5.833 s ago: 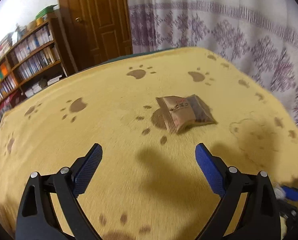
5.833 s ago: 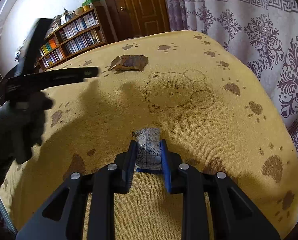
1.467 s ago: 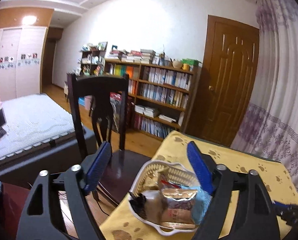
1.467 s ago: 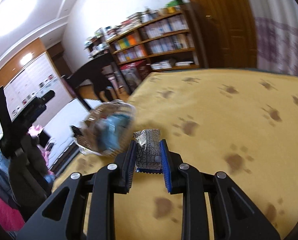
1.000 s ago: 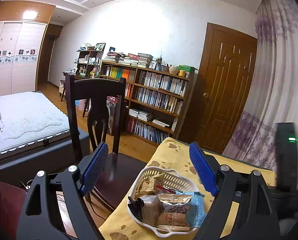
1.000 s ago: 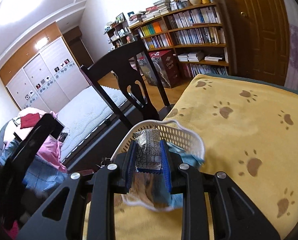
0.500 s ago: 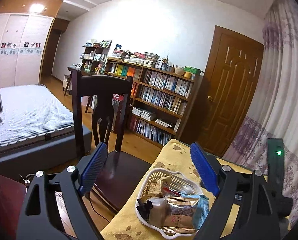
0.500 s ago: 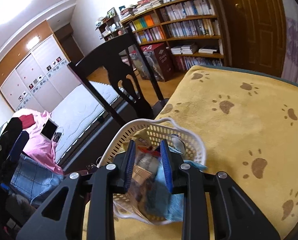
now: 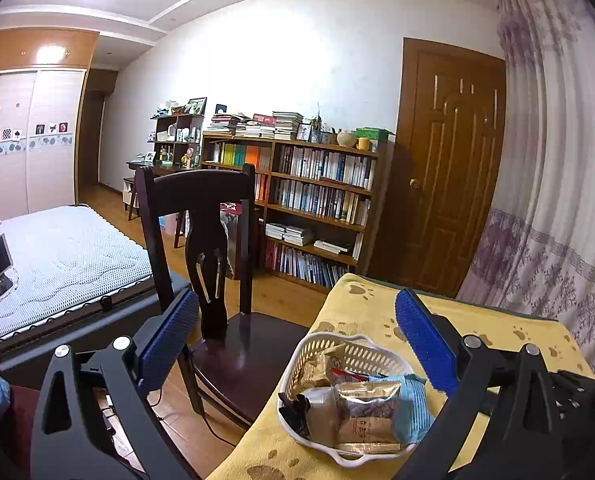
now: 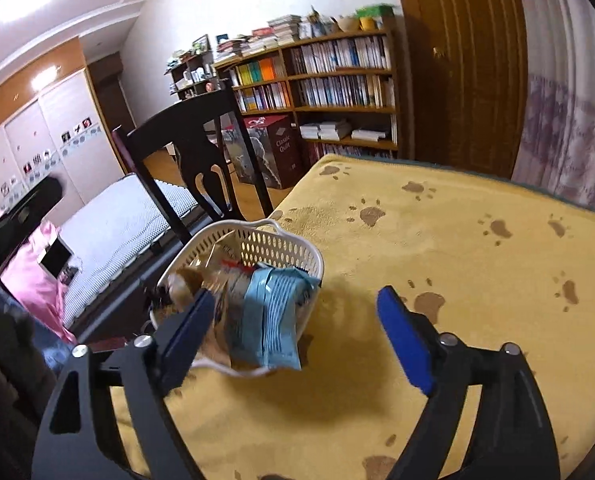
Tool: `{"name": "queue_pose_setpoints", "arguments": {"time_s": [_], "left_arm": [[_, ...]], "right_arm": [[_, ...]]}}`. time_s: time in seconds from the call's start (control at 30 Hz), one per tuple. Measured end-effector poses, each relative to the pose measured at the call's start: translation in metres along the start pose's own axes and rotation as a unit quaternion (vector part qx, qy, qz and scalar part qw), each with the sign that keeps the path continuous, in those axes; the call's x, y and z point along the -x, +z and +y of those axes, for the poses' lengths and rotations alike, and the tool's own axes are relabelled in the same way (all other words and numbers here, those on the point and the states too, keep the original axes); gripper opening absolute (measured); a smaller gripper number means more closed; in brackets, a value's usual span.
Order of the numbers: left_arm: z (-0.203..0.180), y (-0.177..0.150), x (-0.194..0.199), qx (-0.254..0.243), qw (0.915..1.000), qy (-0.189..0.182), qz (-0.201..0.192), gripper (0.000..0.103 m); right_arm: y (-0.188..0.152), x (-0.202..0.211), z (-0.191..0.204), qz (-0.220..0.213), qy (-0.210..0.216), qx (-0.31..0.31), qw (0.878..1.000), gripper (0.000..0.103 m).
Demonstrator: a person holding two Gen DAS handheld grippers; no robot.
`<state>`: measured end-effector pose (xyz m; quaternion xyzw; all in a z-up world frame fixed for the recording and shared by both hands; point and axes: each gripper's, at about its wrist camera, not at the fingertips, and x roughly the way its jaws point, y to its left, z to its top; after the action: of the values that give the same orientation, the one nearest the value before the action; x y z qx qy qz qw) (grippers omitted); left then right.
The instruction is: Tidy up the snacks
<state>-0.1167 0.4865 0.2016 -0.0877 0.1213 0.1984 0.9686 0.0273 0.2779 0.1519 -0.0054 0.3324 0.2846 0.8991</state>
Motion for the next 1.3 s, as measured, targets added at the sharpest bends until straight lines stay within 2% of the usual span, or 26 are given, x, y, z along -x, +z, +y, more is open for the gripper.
{"name": "queue_pose_setpoints", "arguments": {"time_s": [0.1,0.27,0.47,0.63,0.93,1.3], "left_arm": [[-0.003,0.0,0.005,-0.008,1.0,-0.001,-0.001,0.1],[-0.011,-0.001,0.013,-0.032,0.9994,0.003,-0.008,0.1],[-0.023,-0.002,0.021,-0.078,0.9962,0.031,-0.024,0.1],[-0.034,-0.003,0.027,-0.114,0.9925,0.03,-0.034,0.1],[-0.042,-0.009,0.032,-0.169,0.9849,-0.001,-0.036,0.1],[-0.044,-0.013,0.025,-0.206,0.9775,0.029,-0.033,0.1]], "right_arm": [[-0.011,0.016,0.011,-0.02,-0.012,0.032,0.999,0.093],[-0.031,0.039,0.03,-0.034,-0.011,0.078,0.996,0.096],[-0.041,0.063,0.039,-0.052,-0.003,0.079,0.995,0.097],[-0.042,0.075,0.038,-0.066,-0.005,0.07,0.995,0.098],[-0.047,0.078,0.046,-0.064,-0.011,0.087,0.994,0.098],[-0.053,0.072,0.054,-0.055,-0.034,0.105,0.992,0.098]]}}
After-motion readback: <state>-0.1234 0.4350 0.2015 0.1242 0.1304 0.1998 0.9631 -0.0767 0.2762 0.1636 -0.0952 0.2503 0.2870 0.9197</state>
